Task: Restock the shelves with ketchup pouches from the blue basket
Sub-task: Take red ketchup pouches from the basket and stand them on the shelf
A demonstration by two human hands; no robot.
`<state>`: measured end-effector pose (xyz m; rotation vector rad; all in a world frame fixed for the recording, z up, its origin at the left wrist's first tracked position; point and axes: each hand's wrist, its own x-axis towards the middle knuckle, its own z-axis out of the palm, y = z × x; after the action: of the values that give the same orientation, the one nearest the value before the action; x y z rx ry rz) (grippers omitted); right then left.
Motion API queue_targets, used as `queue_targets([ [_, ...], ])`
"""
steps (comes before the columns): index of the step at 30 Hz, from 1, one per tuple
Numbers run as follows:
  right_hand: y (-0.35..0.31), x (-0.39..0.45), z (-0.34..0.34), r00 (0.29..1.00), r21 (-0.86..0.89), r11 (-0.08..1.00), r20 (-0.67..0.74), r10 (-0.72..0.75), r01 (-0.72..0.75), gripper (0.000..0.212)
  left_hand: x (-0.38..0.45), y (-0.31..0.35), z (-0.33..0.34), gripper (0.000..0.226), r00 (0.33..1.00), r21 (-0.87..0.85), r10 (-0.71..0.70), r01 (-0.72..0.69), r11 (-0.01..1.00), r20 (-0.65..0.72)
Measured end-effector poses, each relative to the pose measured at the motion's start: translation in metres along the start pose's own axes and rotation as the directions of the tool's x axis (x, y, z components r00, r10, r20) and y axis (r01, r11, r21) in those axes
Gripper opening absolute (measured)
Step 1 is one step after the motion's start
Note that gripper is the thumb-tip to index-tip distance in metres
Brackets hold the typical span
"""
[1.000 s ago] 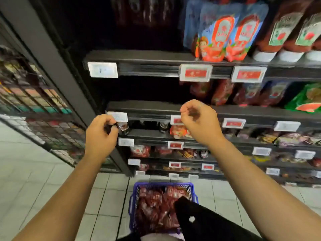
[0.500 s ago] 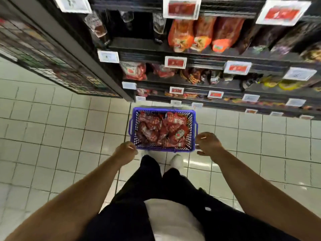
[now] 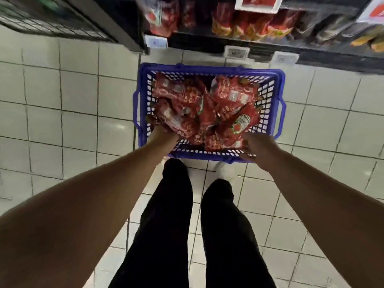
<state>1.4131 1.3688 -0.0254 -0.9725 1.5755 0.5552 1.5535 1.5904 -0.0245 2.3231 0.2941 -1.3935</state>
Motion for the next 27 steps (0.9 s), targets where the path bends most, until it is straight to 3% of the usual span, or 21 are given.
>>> queue_targets([
  [3, 0.002, 0.063, 0.018, 0.997, -0.010, 1.000, -0.076, -0.012, 0.011, 0.018, 0.065, -0.013, 0.028, 0.050, 0.985, -0.218, -0.136, 0.110, 0.970, -0.110],
  [6, 0.005, 0.103, 0.032, 0.973, -0.057, 0.992, -0.196, -0.125, 0.116, 0.030, 0.104, -0.020, 0.052, 0.085, 0.969, -0.401, -0.219, 0.157, 0.903, -0.115],
  [9, 0.006, 0.124, 0.042, 0.966, -0.074, 0.987, -0.209, -0.153, 0.140, 0.046, 0.132, -0.015, 0.072, 0.108, 0.951, -0.517, -0.289, 0.196, 0.833, -0.107],
  [12, 0.007, 0.141, 0.047, 0.960, -0.023, 0.993, -0.252, -0.121, 0.119, 0.029, 0.155, -0.002, 0.086, 0.109, 0.918, -0.628, -0.392, 0.272, 0.729, -0.058],
  [14, 0.004, 0.146, 0.051, 0.950, -0.014, 0.994, -0.291, -0.112, 0.113, 0.038, 0.161, 0.000, 0.087, 0.116, 0.858, -0.678, -0.505, 0.315, 0.665, -0.096],
  [16, 0.002, 0.152, 0.052, 0.950, 0.022, 0.995, -0.301, -0.086, 0.097, 0.053, 0.165, -0.006, 0.091, 0.099, 0.862, -0.662, -0.491, 0.296, 0.689, -0.125],
  [17, 0.001, 0.154, 0.052, 0.955, 0.050, 0.996, -0.290, -0.059, 0.077, 0.067, 0.162, -0.009, 0.093, 0.094, 0.877, -0.643, -0.464, 0.285, 0.711, -0.125],
  [19, 0.001, 0.154, 0.050, 0.974, 0.111, 0.994, -0.225, 0.021, 0.004, 0.082, 0.158, -0.018, 0.091, 0.110, 0.886, -0.622, -0.438, 0.261, 0.739, -0.149],
  [22, 0.004, 0.151, 0.044, 0.991, 0.215, 0.976, -0.128, 0.050, -0.022, 0.083, 0.152, -0.024, 0.081, 0.111, 0.900, -0.603, -0.406, 0.236, 0.762, -0.160],
  [27, 0.007, 0.129, 0.039, 0.998, 0.281, 0.959, 0.067, 0.019, -0.037, 0.065, 0.119, -0.021, 0.058, 0.082, 0.939, -0.579, -0.343, 0.297, 0.759, 0.031],
])
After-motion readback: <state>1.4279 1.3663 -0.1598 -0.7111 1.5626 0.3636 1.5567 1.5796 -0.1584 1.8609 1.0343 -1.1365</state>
